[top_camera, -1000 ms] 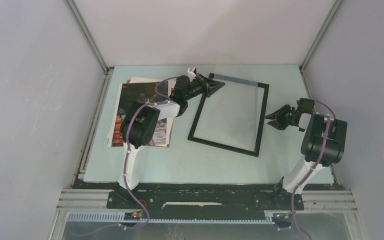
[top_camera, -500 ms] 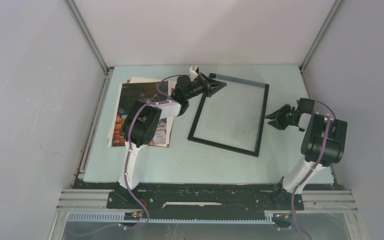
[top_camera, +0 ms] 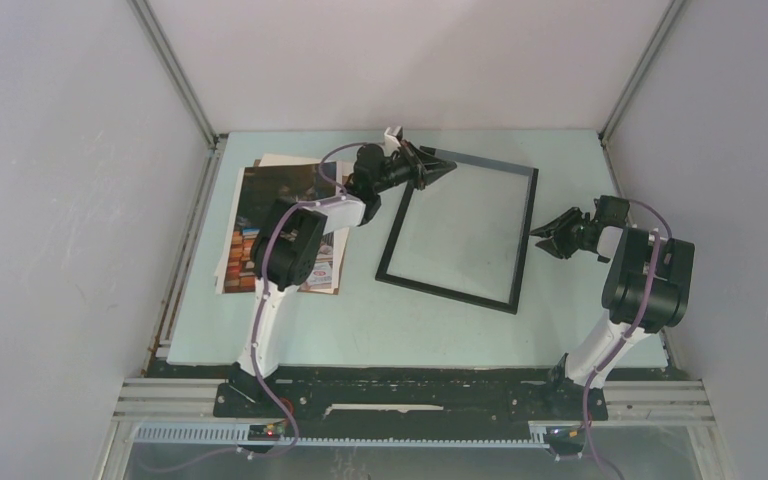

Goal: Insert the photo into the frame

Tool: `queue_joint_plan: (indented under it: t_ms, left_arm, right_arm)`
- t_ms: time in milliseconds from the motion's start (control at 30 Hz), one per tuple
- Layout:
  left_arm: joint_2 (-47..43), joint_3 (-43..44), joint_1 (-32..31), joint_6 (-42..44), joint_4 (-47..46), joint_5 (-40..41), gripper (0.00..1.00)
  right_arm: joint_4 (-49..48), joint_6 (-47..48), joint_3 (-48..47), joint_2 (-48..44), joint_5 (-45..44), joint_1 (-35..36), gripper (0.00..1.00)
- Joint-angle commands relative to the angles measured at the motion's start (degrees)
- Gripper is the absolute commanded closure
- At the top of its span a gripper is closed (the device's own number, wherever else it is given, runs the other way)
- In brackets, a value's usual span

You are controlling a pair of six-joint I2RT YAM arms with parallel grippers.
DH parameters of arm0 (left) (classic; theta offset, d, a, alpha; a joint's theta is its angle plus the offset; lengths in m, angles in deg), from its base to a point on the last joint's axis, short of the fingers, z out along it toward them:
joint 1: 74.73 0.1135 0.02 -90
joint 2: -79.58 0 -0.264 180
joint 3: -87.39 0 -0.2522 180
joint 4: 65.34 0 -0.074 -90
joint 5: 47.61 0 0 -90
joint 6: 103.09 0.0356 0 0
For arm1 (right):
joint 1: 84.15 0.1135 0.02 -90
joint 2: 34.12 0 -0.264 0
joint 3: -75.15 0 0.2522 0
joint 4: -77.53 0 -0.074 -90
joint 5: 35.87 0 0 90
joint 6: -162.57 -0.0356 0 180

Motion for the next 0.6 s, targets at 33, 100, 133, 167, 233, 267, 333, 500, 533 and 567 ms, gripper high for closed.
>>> queue_joint_plan:
  t_ms: [33,100,133,167,233,267,333,500,533,567]
  left_arm:
    - [1.7,5.1,0.5,1.2,-1.2,-2.9,1.0]
    - [1.8,5.2,0.6,1.2,-1.2,-2.8,1.0]
    - [1.9,5.2,0.6,1.1,-1.1,-2.8,1.0]
    - [2.0,5.2,0.6,1.0,-1.1,-2.8,1.0]
    - [2.3,5.5,0.6,0.9,-1.1,-2.8,1.0]
    - [2.5,5.6,0.6,0.9,-1.1,-2.8,1.0]
    - [2.8,6.1,0.6,0.9,-1.1,-3.0,1.0]
    - [4.5,8.0,0.9,0.8,-0.6,-4.0,1.0]
    - [4.7,8.1,1.1,0.8,-0.5,-4.0,1.0]
    - [4.8,8.1,1.1,0.8,-0.4,-4.1,1.0]
  right_arm:
    - [-1.9,-0.4,0.2,0.2,0.1,0.1,0.54]
    - [-1.9,-0.3,0.1,0.1,0.1,0.1,0.54]
    - [-1.9,-0.3,0.1,0.0,0.0,0.1,0.54]
    - [-1.8,-0.3,0.1,-0.1,0.0,0.1,0.54]
    - [-1.8,-0.3,0.1,-0.2,0.0,0.1,0.54]
    - [-1.8,-0.3,0.1,-0.1,0.0,0.1,0.54]
    - [-1.8,-0.3,0.1,-0.1,0.0,0.1,0.54]
    - [-1.9,-0.5,0.1,0.2,0.2,0.1,0.54]
    - [-1.9,-0.6,0.1,0.2,0.2,0.1,0.54]
    - [-1.9,-0.6,0.1,0.2,0.2,0.1,0.54]
